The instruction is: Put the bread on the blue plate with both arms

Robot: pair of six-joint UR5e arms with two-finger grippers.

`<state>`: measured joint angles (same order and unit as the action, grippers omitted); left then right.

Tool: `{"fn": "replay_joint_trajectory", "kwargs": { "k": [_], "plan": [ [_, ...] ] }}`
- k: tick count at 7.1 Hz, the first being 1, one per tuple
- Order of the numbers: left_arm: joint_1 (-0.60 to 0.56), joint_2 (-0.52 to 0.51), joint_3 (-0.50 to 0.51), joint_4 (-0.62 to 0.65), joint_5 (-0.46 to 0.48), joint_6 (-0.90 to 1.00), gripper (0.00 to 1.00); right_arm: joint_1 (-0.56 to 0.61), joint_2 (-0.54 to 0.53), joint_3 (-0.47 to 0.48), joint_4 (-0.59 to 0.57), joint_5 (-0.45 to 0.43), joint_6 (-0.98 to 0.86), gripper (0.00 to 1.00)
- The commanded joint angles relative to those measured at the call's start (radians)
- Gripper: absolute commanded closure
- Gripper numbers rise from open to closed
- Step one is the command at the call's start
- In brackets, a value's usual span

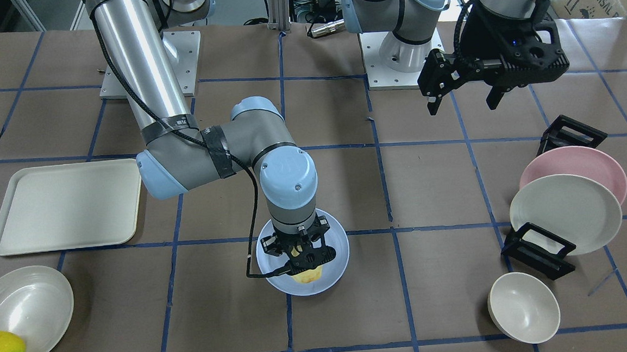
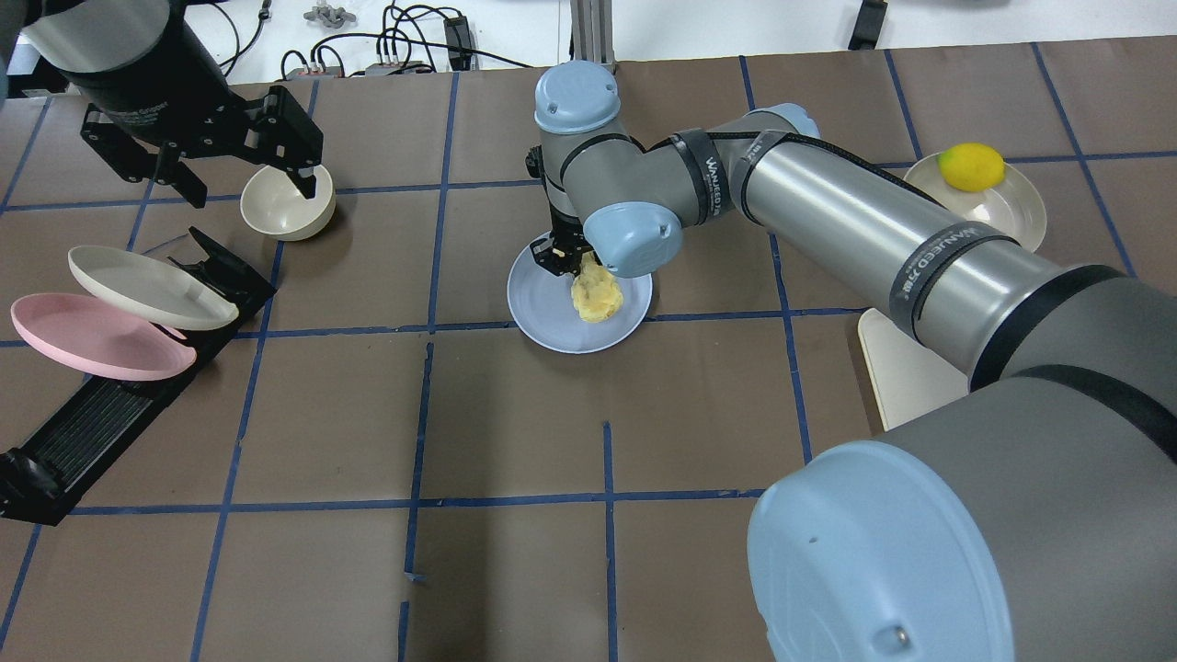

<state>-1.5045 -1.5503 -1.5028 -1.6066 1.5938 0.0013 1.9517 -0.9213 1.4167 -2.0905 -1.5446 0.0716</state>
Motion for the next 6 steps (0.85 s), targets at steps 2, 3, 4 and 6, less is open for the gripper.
{"fn": "replay_joint_trajectory", "kwargs": {
  "k": [2, 3, 4, 6],
  "plan": [
    [0.003, 0.004, -0.010, -0.004, 0.000, -0.014, 0.00, -0.007, -0.010, -0.115, 0.067, -0.002, -0.012, 0.00],
    [0.003, 0.004, -0.013, -0.004, 0.002, -0.014, 0.00, -0.016, -0.031, -0.146, 0.158, -0.002, -0.012, 0.00],
    [0.003, 0.004, -0.011, -0.004, -0.003, -0.014, 0.00, -0.025, -0.062, -0.139, 0.194, -0.003, -0.015, 0.00],
    [0.003, -0.008, -0.007, -0.006, 0.000, -0.015, 0.00, -0.077, -0.129, -0.095, 0.257, -0.055, -0.123, 0.00]
  ]
}}
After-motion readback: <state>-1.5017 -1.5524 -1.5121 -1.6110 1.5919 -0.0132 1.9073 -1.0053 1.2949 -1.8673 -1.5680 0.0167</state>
